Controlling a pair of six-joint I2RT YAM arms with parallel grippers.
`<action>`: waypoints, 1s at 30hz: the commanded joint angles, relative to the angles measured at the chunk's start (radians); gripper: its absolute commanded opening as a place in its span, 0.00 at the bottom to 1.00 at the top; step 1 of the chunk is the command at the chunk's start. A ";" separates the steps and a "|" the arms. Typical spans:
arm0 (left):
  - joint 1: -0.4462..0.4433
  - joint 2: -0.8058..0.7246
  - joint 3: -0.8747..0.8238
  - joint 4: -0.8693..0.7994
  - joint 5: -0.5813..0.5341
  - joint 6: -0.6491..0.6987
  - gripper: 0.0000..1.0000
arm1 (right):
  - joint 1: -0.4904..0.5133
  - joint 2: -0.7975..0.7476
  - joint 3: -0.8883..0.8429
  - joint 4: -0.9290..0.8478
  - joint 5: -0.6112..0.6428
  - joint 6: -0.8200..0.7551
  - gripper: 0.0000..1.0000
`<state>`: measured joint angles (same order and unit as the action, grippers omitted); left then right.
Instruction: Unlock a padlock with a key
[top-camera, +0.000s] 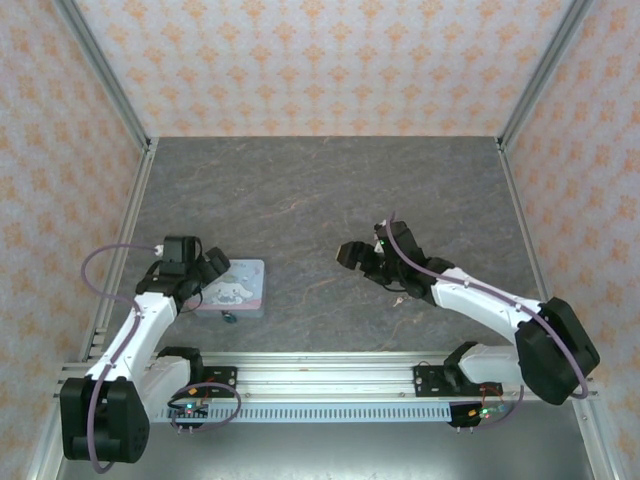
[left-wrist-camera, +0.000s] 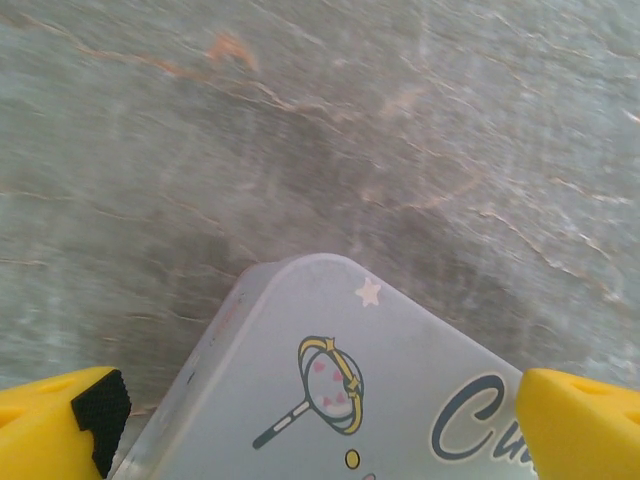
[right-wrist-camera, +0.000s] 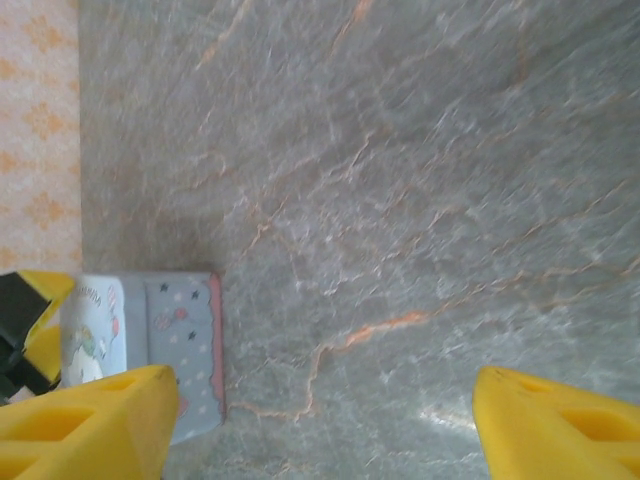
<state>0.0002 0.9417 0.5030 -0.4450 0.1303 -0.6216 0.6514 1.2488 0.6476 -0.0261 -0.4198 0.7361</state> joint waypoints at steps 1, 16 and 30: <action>-0.078 -0.007 -0.027 0.080 0.058 -0.087 1.00 | 0.034 0.026 0.034 0.021 0.007 0.040 0.74; -0.574 0.272 0.089 0.394 -0.099 -0.334 1.00 | 0.075 0.076 0.036 0.034 0.080 0.097 0.60; -0.670 0.373 0.128 0.483 -0.083 -0.366 1.00 | 0.074 0.024 -0.041 0.029 0.144 0.172 0.44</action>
<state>-0.6613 1.3285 0.6163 0.0013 0.0517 -0.9836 0.7197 1.3014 0.6285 0.0006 -0.3119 0.8825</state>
